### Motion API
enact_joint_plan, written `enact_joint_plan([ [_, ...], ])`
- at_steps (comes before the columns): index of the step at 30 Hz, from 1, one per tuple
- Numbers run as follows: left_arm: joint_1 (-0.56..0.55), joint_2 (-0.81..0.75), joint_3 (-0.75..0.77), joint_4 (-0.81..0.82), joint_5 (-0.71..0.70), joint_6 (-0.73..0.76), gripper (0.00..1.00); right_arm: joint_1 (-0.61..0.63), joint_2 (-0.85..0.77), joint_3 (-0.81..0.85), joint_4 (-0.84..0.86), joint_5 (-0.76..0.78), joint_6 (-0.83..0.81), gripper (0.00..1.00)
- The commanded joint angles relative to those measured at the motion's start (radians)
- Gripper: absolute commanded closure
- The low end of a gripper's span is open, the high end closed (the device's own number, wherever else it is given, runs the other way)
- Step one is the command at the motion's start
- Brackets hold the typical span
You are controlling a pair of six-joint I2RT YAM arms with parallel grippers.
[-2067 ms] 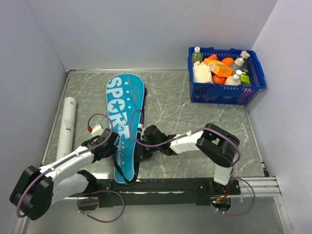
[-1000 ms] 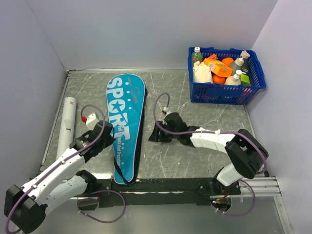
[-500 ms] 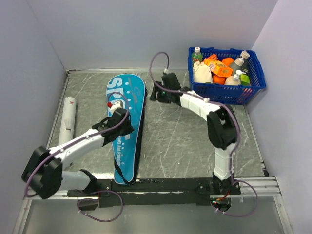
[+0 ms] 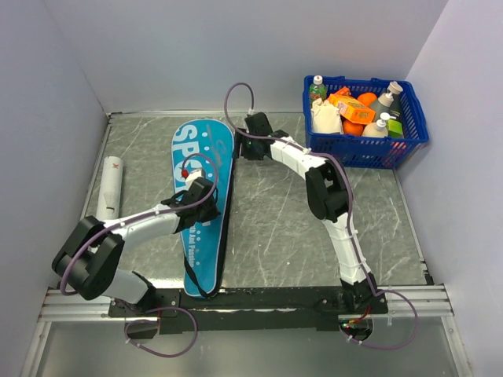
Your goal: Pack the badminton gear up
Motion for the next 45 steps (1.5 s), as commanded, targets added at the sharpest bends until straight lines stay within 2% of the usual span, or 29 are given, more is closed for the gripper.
enact_joint_plan([
  [1,-0.005,0.021,-0.038,0.052,0.027,-0.016,0.99,0.002,0.047,0.078,-0.023,-0.032,0.003,0.30],
  [13,-0.005,0.007,-0.111,0.063,0.050,-0.040,0.99,0.013,0.142,0.135,-0.014,-0.101,0.065,0.32],
  [21,-0.007,-0.030,-0.154,0.051,0.061,-0.057,0.99,0.021,0.199,0.184,0.000,-0.169,0.177,0.37],
  [24,-0.009,-0.048,-0.160,0.037,0.061,-0.060,0.99,0.022,0.216,0.199,0.010,-0.189,0.221,0.46],
  [25,-0.012,-0.057,-0.160,0.031,0.061,-0.060,0.99,0.021,0.219,0.202,0.009,-0.189,0.232,0.56],
  [27,-0.013,-0.067,-0.162,0.020,0.061,-0.062,0.99,0.021,0.229,0.206,0.009,-0.186,0.253,0.67],
  [28,-0.016,-0.074,-0.164,0.017,0.061,-0.063,0.99,0.021,0.227,0.203,0.006,-0.183,0.260,0.81],
  [29,-0.016,-0.079,-0.165,0.014,0.062,-0.063,0.99,0.019,0.222,0.195,0.007,-0.178,0.270,0.88],
  [31,-0.016,-0.082,-0.171,0.005,0.065,-0.066,0.99,0.007,0.178,0.125,0.026,-0.142,0.293,1.00],
  [32,-0.015,-0.081,-0.173,-0.001,0.062,-0.069,0.99,-0.001,0.154,0.027,0.088,-0.137,0.324,1.00],
  [37,-0.013,-0.044,-0.167,-0.035,0.021,-0.095,0.99,-0.030,-0.012,-0.228,0.188,-0.088,0.367,1.00],
  [41,-0.010,-0.004,-0.138,-0.072,-0.010,-0.109,0.99,-0.032,-0.156,-0.522,0.289,-0.031,0.390,1.00],
  [45,0.001,0.022,-0.095,-0.096,-0.036,-0.108,0.99,-0.035,-0.308,-0.711,0.336,0.018,0.411,1.00],
])
